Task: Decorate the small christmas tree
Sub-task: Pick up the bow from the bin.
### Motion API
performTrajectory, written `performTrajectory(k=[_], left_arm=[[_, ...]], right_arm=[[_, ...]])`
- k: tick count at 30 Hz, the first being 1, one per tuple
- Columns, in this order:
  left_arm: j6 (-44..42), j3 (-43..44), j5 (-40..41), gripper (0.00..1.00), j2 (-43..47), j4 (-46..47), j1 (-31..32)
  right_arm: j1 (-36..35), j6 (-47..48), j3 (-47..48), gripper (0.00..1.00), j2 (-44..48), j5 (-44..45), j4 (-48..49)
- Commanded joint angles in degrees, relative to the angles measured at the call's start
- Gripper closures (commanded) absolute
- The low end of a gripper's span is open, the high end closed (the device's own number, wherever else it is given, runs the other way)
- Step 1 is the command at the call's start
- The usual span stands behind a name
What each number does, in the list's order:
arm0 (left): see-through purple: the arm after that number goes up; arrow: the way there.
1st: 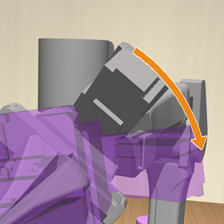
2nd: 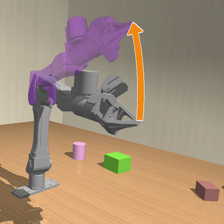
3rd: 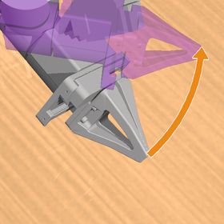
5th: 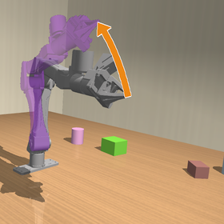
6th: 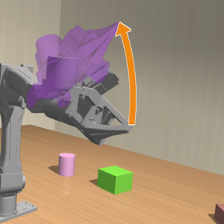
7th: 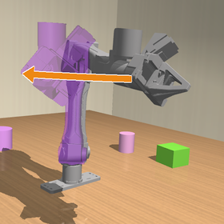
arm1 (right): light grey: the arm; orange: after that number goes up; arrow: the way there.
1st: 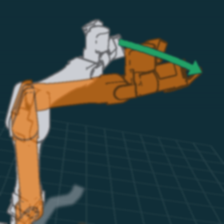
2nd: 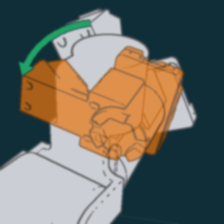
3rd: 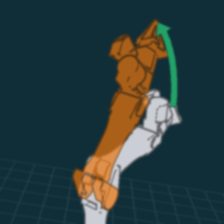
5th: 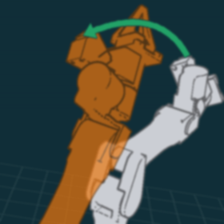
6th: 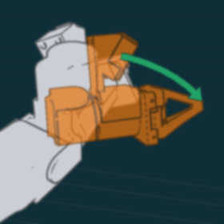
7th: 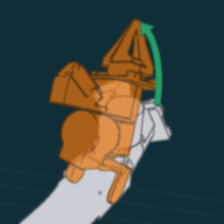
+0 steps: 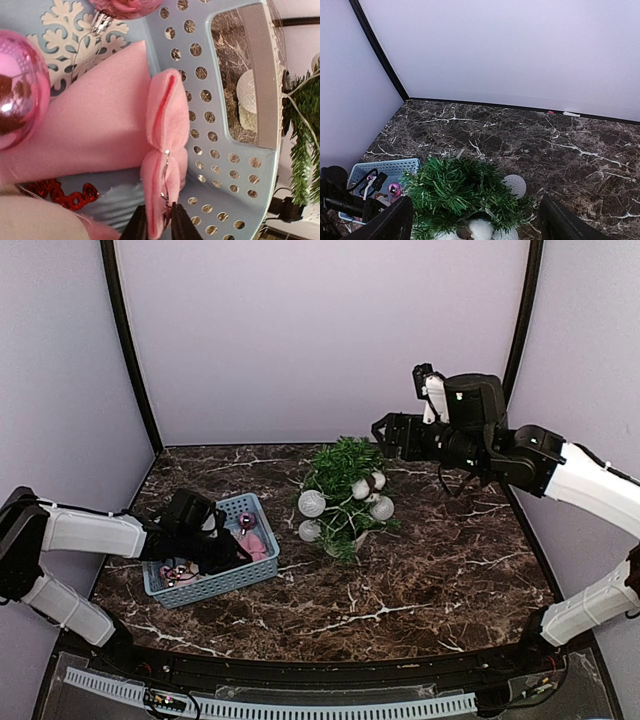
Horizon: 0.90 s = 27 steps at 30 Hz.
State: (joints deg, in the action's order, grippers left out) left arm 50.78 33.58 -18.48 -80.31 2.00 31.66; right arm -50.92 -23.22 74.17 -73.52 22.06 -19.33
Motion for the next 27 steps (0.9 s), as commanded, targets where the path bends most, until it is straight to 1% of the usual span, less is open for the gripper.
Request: performTrajectory(k=[1,2,4,9,11,12,15,20,24,27], left_arm=[[-0.2,0.6,-0.3,0.91,1.1,-0.4,0.0],[-0.1,0.5,-0.1,0.98,1.5,-0.3,0.0],[0.1,0.6,0.5,1.00,3.4,-0.2,0.1],[1.4,4.1,5.0,1.00,12.9,-3.1,0.0],[1.5,6.6,6.6,1.00,15.8,-8.0,0.0],[1.4,8.2,7.0,1.00,17.4,-9.0,0.0],[1.3,10.6,5.9,1.00,19.7,-12.3,0.0],[2.4,14.3,3.4,1.00,23.3,-16.1,0.1],[4.3,15.7,2.5,1.00,26.3,-16.9,0.0],[5.4,16.3,1.6,1.00,27.6,-18.1,0.0]], right_arm=[[0.3,-0.3,-0.4,0.12,2.4,1.8,2.2],[0.2,-0.2,-0.5,0.12,2.6,1.8,2.3],[0.3,1.1,0.0,0.12,2.8,1.3,2.8],[0.1,6.3,0.2,0.14,4.4,-4.1,6.1],[-0.7,8.6,0.0,0.14,5.4,-6.9,7.9],[-1.3,9.9,0.1,0.14,5.7,-7.9,8.7],[-4.1,13.7,0.9,0.14,5.3,-9.7,10.1],[-10.9,18.9,2.1,0.16,2.5,-9.3,13.1],[-16.7,21.4,3.4,0.19,-2.5,-6.8,16.2],[-19.3,22.8,5.3,0.23,-8.0,-5.0,17.9]])
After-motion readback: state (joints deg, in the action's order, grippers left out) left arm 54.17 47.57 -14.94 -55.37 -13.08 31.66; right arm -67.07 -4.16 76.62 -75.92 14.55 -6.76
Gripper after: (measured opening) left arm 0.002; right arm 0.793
